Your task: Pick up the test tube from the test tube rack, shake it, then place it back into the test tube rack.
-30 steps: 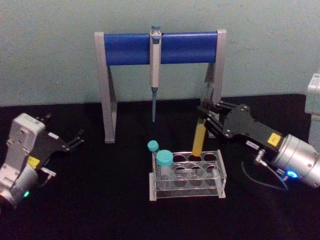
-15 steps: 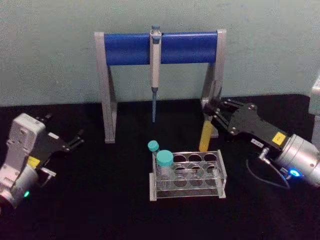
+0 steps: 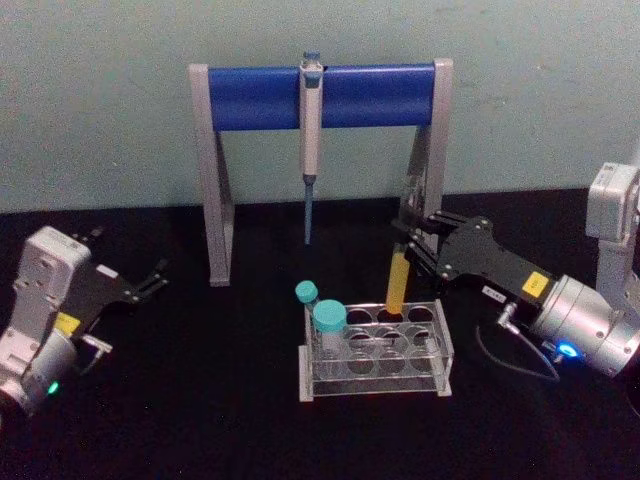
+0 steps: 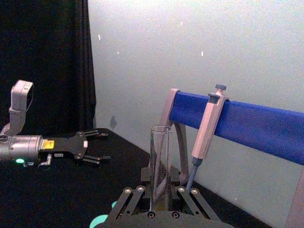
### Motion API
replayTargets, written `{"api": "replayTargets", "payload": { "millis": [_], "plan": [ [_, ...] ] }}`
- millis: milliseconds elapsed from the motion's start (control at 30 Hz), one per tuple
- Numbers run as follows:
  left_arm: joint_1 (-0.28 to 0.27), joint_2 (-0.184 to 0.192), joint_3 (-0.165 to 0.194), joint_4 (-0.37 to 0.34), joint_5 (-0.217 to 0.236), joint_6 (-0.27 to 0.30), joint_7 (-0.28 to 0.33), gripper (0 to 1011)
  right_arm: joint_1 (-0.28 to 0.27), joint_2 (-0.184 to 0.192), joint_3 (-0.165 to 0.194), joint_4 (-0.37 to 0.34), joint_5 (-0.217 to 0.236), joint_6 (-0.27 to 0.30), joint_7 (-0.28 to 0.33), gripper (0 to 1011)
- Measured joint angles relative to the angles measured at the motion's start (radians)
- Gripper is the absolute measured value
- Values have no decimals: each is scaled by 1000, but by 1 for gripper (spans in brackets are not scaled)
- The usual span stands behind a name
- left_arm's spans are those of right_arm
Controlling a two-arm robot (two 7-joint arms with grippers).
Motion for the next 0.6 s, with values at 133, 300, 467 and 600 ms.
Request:
{"api": "replayTargets", "payload": {
  "millis": [133,300,467,600],
  "plan": [
    [0,0,0,0,0,0,0,1001,8,-5,-7,15,-7,1,1,221],
    [0,0,0,0,0,0,0,1001,19,-12,-18,37,-23,9,-2,222],
    [0,0,0,0,0,0,0,1001,28,-20,-26,58,-35,14,-5,221],
    [0,0,0,0,0,0,0,1001,35,-27,-28,74,-38,16,-6,221]
  ]
}}
